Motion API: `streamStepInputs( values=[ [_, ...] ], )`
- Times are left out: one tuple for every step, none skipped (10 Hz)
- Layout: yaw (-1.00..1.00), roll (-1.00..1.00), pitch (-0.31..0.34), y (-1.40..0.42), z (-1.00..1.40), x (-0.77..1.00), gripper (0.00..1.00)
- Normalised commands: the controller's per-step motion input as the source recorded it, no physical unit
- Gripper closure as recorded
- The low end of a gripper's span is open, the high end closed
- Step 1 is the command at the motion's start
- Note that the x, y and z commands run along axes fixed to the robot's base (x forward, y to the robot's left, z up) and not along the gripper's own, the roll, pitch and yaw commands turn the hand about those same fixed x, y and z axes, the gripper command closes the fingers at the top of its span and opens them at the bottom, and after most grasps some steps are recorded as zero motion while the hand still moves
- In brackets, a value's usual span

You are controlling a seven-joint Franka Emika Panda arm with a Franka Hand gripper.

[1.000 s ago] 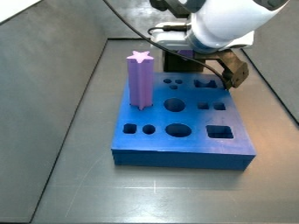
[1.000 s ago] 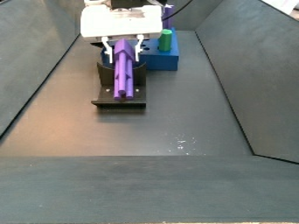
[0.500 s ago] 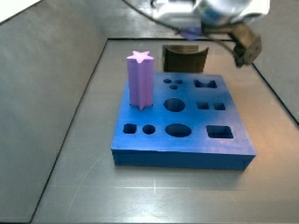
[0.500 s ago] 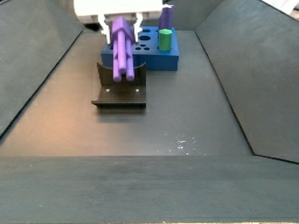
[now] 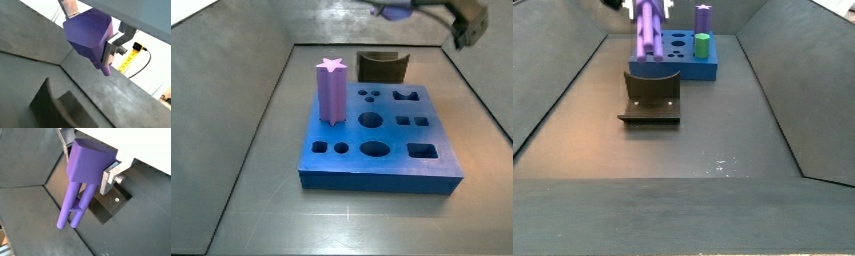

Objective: Pick up the 3 prong object. Move up. Place the 3 prong object on the fixture. Regrasp the 3 prong object. Move to above the board. Insert the 3 prong object.
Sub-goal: Move to above the board.

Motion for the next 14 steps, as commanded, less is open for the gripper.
streamStepInputs(
  values=[
    [-0.01, -0.02, 0.014, -0.02, 1.0, -0.01, 1.0],
    [-0.01, -0.03, 0.027, -0.02, 1.0, -0.01, 1.0],
    [-0.01, -0.04, 0.042, -0.01, 1.0, -0.02, 1.0],
    [0.0, -0.04, 0.058, -0.01, 1.0, -0.02, 1.0],
    [0.01, -0.03, 0.068, -0.01, 1.0, -0.02, 1.0],
    [0.02, -0.03, 0.081, -0.01, 0.82, -0.02, 1.0],
    [0.03, -0.03, 0.091, -0.01, 0.67, -0.01, 1.0],
    [0.04, -0.04, 0.102, -0.01, 0.47, 0.0, 1.0],
    [0.04, -0.04, 0.107, -0.01, 0.37, 0.0, 1.0],
    [0.06, -0.04, 0.121, -0.01, 0.18, 0.01, 1.0],
    [-0.14, -1.0, -0.025, -1.0, 0.25, -0.66, 1.0],
    [-0.14, -1.0, -0.04, -1.0, 0.25, -0.67, 1.0],
    [-0.14, -1.0, -0.047, -1.0, 0.27, -0.71, 1.0],
    [-0.13, -1.0, -0.058, -1.0, 0.25, -0.77, 1.0]
  ],
)
